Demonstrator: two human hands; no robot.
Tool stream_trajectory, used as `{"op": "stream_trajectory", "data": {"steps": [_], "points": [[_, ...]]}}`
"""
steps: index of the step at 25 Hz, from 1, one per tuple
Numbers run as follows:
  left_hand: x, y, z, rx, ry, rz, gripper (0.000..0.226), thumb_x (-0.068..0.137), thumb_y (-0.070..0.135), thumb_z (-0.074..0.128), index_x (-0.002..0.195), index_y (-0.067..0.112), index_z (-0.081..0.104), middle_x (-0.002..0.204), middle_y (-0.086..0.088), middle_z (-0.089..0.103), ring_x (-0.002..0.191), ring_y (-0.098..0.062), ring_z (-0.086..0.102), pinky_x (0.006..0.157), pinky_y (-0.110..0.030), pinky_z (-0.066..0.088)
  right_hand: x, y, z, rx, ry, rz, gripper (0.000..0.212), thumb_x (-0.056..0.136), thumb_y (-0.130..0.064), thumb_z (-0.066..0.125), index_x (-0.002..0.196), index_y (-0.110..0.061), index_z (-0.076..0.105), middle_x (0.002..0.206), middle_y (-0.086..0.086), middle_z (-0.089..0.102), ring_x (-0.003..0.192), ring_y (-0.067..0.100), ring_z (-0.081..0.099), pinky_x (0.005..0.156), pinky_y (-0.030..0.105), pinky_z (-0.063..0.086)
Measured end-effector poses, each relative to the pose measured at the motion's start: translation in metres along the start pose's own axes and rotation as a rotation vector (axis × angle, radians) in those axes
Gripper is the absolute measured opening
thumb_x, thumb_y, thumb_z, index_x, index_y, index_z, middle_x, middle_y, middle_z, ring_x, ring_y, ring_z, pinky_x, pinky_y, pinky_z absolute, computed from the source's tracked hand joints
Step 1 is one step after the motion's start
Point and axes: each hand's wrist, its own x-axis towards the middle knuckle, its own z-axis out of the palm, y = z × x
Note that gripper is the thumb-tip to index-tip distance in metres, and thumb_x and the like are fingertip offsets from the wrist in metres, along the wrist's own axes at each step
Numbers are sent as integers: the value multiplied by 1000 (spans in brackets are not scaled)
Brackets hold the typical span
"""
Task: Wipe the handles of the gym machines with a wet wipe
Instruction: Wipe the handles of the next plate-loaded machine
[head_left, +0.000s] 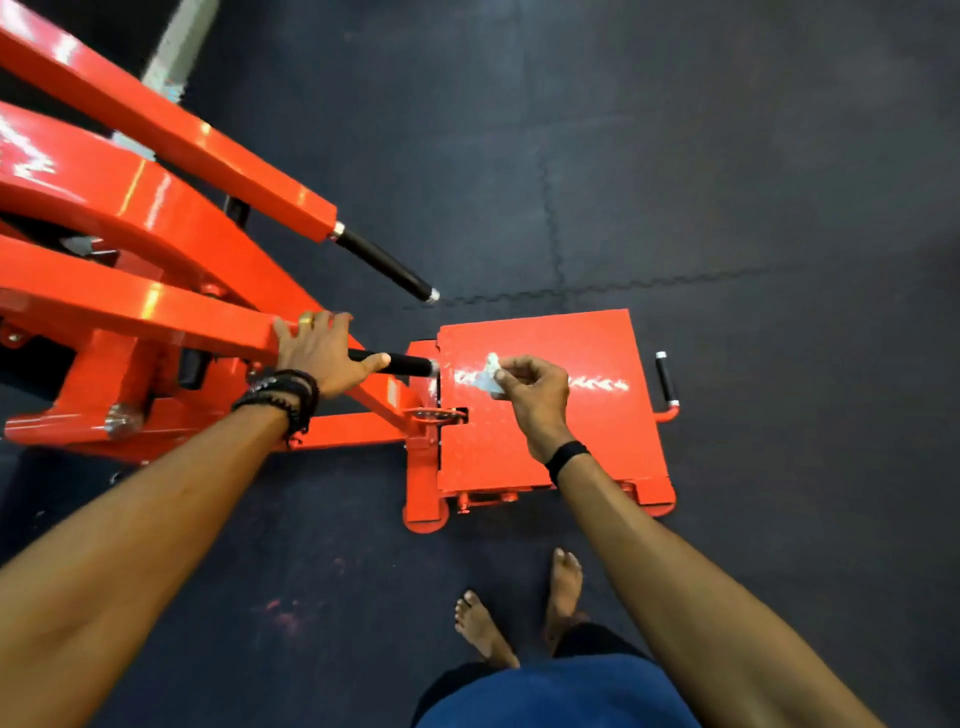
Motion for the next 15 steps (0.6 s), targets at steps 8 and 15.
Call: {"op": "stream_trajectory", "data": {"steps": [8,15], "points": [[-59,268,2,-651,93,104,87,66,75,40,128,17,57,125,-2,63,119,-24,57,101,-41,39,64,-56,-211,-93,1,-143,18,87,10,62,85,-7,67,79,11,66,69,15,64,60,24,57],[-24,511,-34,-818,41,190,80,62,74,45,119,20,63,117,2,67,113,-21,60,98,-41,43,144,-146,-443,-262,105,-225,23,82,5,68,76,-17,70,79,4,71,74,13,65,76,44,60]]}}
